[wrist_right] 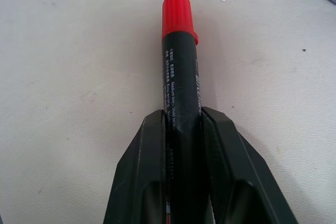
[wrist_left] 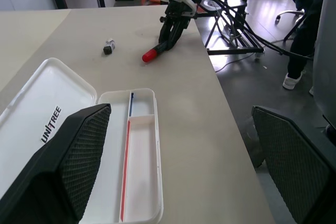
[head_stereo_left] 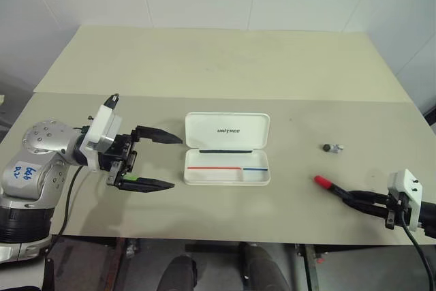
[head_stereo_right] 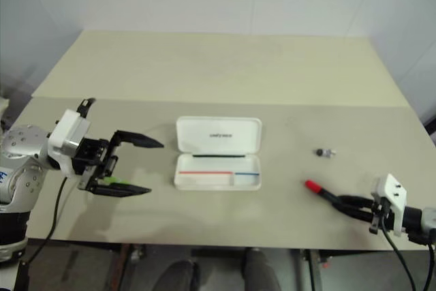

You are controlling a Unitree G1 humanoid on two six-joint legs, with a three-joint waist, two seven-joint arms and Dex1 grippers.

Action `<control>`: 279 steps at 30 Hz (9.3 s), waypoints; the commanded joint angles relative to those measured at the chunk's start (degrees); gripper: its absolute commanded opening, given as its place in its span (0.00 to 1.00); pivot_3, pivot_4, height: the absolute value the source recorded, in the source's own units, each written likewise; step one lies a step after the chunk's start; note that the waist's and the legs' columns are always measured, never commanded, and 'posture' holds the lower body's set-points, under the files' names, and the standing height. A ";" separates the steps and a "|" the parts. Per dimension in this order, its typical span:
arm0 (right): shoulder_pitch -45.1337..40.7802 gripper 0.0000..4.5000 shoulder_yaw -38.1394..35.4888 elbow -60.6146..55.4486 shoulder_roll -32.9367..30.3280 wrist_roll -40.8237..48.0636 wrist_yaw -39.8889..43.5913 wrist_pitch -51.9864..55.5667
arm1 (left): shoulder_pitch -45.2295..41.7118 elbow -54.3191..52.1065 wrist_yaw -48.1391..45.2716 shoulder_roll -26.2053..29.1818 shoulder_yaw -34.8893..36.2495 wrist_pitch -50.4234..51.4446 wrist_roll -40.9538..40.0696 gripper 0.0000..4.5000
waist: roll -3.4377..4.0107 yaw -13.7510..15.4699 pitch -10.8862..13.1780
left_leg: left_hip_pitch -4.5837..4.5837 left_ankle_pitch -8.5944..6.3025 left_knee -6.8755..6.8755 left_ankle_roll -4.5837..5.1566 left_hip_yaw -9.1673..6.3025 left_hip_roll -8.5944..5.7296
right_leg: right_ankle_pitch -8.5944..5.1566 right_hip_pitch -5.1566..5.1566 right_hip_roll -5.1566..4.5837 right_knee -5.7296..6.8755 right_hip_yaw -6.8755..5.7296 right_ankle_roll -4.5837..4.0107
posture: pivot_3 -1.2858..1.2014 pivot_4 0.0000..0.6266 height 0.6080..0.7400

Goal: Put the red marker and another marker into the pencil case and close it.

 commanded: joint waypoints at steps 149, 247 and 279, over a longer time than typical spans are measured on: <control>-43.31 1.00 22.26 -9.88 -2.06 11.02 15.92 15.01 | 9.01 -34.33 106.84 -53.68 3.52 66.02 51.25 1.00 | -0.01 0.63 -0.01 | -0.92 0.18 0.24 -0.32 -0.04 -0.14 | 0.26 -0.97 -0.09 0.34 -0.02 0.00 | 0.52 0.24 1.00; -52.70 1.00 31.79 -1.32 -2.36 12.19 15.92 8.58 | 17.92 -25.69 143.42 -68.88 17.96 37.06 -3.24 0.99 | -0.03 2.07 -0.01 | -0.96 0.23 0.25 -0.40 -0.02 -0.13 | 0.34 -0.97 -0.07 0.20 -0.02 -0.02 | 0.52 0.24 1.00; -51.72 1.00 29.60 -1.06 -0.13 11.20 15.92 8.18 | 16.89 -26.85 138.35 -47.37 15.30 35.42 -3.80 0.23 | 0.01 2.16 -5.77 | -0.88 0.48 -0.06 -0.80 0.23 -0.10 | 0.32 -0.95 0.06 -0.20 0.07 -0.04 | 0.52 0.00 1.00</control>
